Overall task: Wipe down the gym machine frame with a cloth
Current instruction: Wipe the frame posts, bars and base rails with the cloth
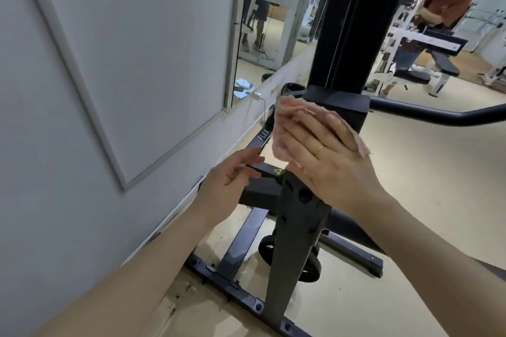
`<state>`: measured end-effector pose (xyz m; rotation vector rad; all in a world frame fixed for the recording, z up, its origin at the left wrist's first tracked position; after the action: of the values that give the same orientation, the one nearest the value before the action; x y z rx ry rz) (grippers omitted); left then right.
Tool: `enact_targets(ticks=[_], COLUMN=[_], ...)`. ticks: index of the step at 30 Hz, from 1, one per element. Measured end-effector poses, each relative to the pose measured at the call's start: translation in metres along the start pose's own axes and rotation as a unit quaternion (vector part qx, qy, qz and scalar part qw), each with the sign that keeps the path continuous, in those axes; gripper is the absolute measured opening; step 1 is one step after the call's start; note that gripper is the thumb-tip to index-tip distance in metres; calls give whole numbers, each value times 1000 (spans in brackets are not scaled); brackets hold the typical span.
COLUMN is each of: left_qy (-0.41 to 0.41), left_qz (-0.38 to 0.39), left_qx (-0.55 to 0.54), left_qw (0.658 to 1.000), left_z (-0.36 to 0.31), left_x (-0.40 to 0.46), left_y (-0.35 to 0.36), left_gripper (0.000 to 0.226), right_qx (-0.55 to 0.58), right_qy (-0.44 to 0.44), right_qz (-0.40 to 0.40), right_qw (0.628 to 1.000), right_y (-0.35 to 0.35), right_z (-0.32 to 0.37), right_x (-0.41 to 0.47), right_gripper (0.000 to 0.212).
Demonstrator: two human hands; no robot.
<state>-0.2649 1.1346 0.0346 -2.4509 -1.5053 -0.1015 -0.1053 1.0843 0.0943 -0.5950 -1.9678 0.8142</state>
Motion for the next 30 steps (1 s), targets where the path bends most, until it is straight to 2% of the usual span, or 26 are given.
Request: enact_targets(ticks=[2, 4, 6, 8, 11, 14, 17, 20, 22, 24, 25, 27, 30], left_qy=[7, 9, 2, 1, 37, 74, 97, 86, 84, 95, 105, 124, 130], left_qz=[-20, -49, -77, -103, -122, -126, -144, -155, -172, -175, -175, -181, -178], left_qx=[0, 4, -9, -14, 7, 38, 61, 68, 43, 7, 14, 71, 76], left_qw=[1000, 999, 997, 995, 992, 989, 983, 982, 981, 980, 979, 973, 972], left_z=[-7, -13, -15, -18, -25, -31, -33, -35, -41, -49, -52, -54, -56], left_x=[1, -2, -5, -9, -14, -21, -22, -17, -14, -11, -10, -8, -5], left_y=[8, 16, 25, 33, 49, 67, 82, 92, 95, 99, 102, 106, 108], left_gripper=[46, 44, 41, 40, 41, 52, 61, 80, 87, 82, 72, 54, 48], right_qx=[-73, -100, -83, -82, 49, 178, 243, 299, 373, 452, 469, 472, 457], right_qy=[-29, -52, -48, -6, 61, 80, 80, 91, 137, 204, 227, 247, 259], right_qz=[19, -11, -77, -132, -141, -103, -99, -150, -190, -195, -189, -188, -231], right_qw=[997, 994, 992, 988, 987, 976, 962, 938, 898, 846, 832, 825, 819], right_y=[4, 3, -4, -8, 4, 30, 32, 15, 12, 22, 30, 40, 27], right_z=[-1, -8, -16, -23, -15, 6, 7, -7, -14, -15, -12, -6, -14], right_x=[-30, -42, -37, -31, -47, -80, -84, -52, -40, -50, -61, -75, -52], right_gripper=[47, 45, 43, 43, 60, 66, 74, 69, 67, 65, 65, 66, 62])
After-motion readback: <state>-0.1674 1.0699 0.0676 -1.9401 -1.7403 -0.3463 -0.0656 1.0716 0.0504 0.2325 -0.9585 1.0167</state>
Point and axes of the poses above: each hand's wrist, its own x-axis towards the middle knuckle, its own y-axis out of the palm, z = x × y, the point moved 4 cm from there along x, towards the middle knuckle, and after that the axes turned 1 degree about -x, right-handed, at the moved point
